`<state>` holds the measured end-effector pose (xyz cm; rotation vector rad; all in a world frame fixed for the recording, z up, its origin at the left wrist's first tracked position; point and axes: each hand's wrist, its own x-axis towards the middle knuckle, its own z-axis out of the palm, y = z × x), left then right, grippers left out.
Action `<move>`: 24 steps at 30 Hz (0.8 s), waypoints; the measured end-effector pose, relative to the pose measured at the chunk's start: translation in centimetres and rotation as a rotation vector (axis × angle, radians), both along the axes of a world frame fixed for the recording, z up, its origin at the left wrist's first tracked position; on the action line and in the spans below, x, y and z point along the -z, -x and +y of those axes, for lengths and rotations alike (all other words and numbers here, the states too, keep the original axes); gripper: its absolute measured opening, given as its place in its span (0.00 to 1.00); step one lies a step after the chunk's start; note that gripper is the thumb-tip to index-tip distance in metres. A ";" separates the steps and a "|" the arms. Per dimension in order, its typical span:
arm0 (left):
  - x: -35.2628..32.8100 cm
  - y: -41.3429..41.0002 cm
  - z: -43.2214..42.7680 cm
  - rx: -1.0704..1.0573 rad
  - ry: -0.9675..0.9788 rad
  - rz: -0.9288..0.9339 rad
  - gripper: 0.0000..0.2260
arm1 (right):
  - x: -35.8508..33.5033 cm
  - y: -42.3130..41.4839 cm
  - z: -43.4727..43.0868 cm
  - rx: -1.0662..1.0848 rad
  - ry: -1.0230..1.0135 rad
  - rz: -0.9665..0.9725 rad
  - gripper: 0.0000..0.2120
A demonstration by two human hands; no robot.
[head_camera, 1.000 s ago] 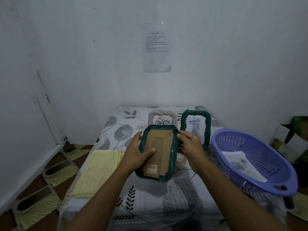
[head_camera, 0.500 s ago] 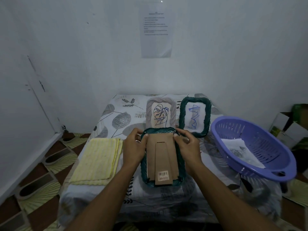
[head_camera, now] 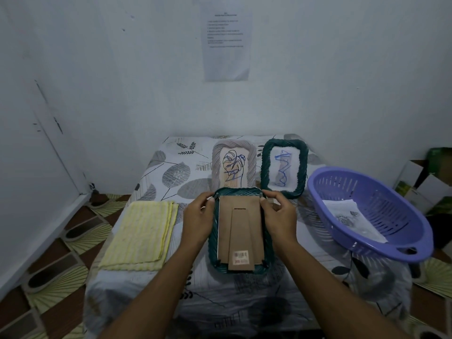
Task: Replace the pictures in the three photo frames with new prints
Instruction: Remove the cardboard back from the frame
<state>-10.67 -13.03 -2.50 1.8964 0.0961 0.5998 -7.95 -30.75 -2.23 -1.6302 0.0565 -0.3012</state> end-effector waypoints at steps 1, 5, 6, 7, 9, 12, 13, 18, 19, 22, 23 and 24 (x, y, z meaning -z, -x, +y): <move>0.1 0.1 0.1 0.029 0.014 0.020 0.12 | 0.0 -0.1 0.0 -0.001 -0.017 0.004 0.07; 1.2 0.8 0.7 0.129 0.147 0.172 0.14 | -0.1 -0.7 -0.5 0.029 -0.025 0.015 0.09; 1.5 1.1 0.8 0.174 0.155 0.204 0.13 | -0.1 -0.8 -0.7 0.040 -0.023 0.013 0.09; 1.8 1.4 0.9 0.218 0.145 0.226 0.13 | -0.1 -0.9 -0.8 0.048 -0.022 0.011 0.09; 2.0 1.8 1.0 0.273 0.146 0.235 0.13 | -0.1 -1.1 -0.9 0.051 -0.022 0.013 0.09; 2.2 1.9 0.9 0.269 0.174 0.225 0.15 | 0.0 -1.3 -1.0 0.048 0.018 0.004 0.08; 2.3 1.9 0.8 0.259 0.165 0.220 0.15 | 0.0 -1.3 -1.1 0.049 0.041 -0.008 0.08; 2.3 1.9 0.6 0.257 0.164 0.183 0.16 | 0.1 -1.6 -1.4 0.060 0.069 -0.020 0.07; 2.3 1.8 0.6 0.255 0.162 0.175 0.16 | 0.2 -1.7 -1.4 0.060 0.069 -0.018 0.07; 2.4 1.7 0.4 0.236 0.161 0.163 0.16 | 0.2 -1.8 -1.6 0.052 0.074 -0.015 0.07; 2.4 1.7 0.4 0.229 0.168 0.163 0.16 | 0.2 -1.9 -1.5 0.048 0.070 -0.015 0.08; 2.5 1.7 0.3 0.224 0.183 0.164 0.15 | 0.1 -1.9 -1.5 0.040 0.063 -0.012 0.08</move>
